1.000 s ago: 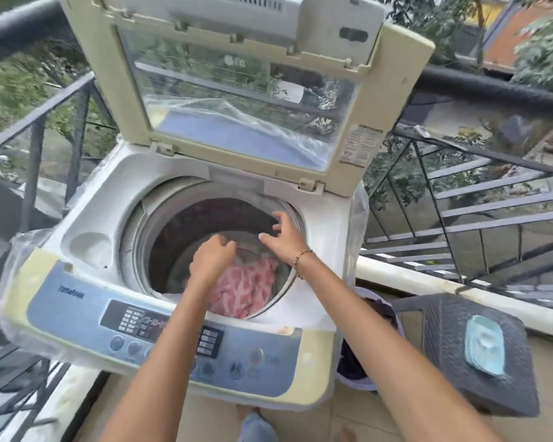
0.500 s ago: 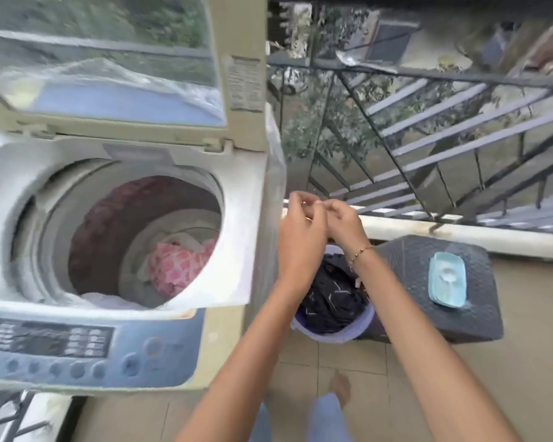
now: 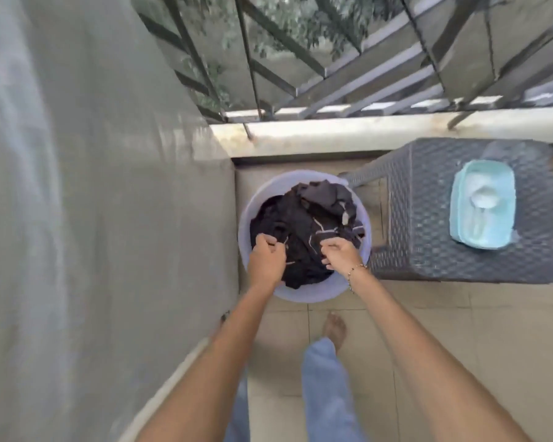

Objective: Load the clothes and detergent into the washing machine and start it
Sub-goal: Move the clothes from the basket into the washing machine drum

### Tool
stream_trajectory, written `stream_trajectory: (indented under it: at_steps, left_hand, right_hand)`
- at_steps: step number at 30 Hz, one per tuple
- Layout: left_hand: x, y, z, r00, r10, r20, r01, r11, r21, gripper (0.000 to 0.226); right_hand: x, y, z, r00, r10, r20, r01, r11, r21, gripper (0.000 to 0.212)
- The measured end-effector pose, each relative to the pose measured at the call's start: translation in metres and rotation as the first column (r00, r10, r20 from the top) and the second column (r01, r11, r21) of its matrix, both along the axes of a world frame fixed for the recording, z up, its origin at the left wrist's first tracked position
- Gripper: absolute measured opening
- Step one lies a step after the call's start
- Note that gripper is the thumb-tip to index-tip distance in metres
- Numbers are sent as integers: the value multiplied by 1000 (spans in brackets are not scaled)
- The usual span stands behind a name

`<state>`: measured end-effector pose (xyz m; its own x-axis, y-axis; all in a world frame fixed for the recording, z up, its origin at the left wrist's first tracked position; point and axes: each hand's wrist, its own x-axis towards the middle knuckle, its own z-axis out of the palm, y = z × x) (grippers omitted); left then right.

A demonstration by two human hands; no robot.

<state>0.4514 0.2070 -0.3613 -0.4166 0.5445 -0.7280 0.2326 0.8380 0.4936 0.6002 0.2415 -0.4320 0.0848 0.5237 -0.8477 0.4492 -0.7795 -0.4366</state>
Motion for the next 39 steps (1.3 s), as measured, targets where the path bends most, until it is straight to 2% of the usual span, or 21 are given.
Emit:
stream_trajectory:
  at_steps: [3, 8, 11, 14, 17, 19, 20, 25, 26, 28, 30, 32, 33, 36, 37, 39]
  left_hand:
    - [-4, -7, -47, 998, 47, 28, -45, 997, -69, 4]
    - [-9, -17, -88, 997, 57, 59, -51, 994, -101, 6]
    - [-13, -24, -103, 993, 68, 95, -55, 989, -134, 7]
    - [-17, -30, -112, 989, 93, 117, -70, 980, -185, 8]
    - [-19, -33, -119, 988, 93, 124, -68, 978, -197, 8]
    - [-20, -33, -122, 986, 98, 132, -70, 976, -204, 8]
    - [-20, -34, -124, 985, 104, 136, -74, 976, -206, 8]
    - [-21, -32, -122, 976, 152, 153, -120, 972, -200, 11]
    - [-21, -30, -119, 973, 165, 163, -131, 971, -202, 11]
    - [-21, -27, -115, 951, 219, 218, -171, 961, -219, 18]
    - [-23, -21, -110, 901, 286, 327, -198, 940, -277, 40]
    - [-24, -15, -107, 845, 353, 402, -222, 915, -337, 58]
    - [-24, -13, -106, 832, 366, 418, -224, 910, -350, 57]
    - [-25, -13, -98, 873, 304, 381, -205, 938, -279, 25]
    - [-26, -11, -97, 882, 287, 374, -209, 949, -236, 21]
    - [-27, -5, -91, 883, 306, 357, -266, 951, -157, 18]
  right_hand:
    - [2, -3, -39, 999, 46, 7, -45, 997, -64, 22]
    - [8, 0, -82, 910, 389, 140, -382, 921, -80, 53]
    - [12, 5, -95, 907, 409, 103, -400, 911, -98, 81]
    - [10, 6, -110, 913, 407, 34, -405, 913, -52, 110]
    - [8, 6, -124, 930, 364, 44, -364, 931, -8, 123]
    - [6, 8, -128, 937, 311, 158, -318, 948, 23, 118]
    - [6, 9, -132, 939, 279, 203, -292, 956, 36, 109]
    - [-15, -1, -122, 926, 293, 237, -311, 950, 42, 16]
    - [-22, -6, -115, 942, 262, 211, -284, 956, 80, 6]
    - [-35, -20, -97, 974, 180, 139, -203, 963, 176, 31]
    - [-48, -36, -76, 982, 182, 57, -190, 947, 259, 37]
    - [-60, -51, -57, 957, 290, -14, -269, 905, 330, 35]
    - [-63, -57, -50, 940, 338, -51, -302, 891, 339, 33]
    - [-64, -61, -31, 894, 424, -148, -370, 882, 293, 12]
    - [-62, -58, -22, 905, 371, -208, -317, 914, 253, 8]
    - [-57, -54, -15, 960, 139, -242, -84, 971, 224, 21]
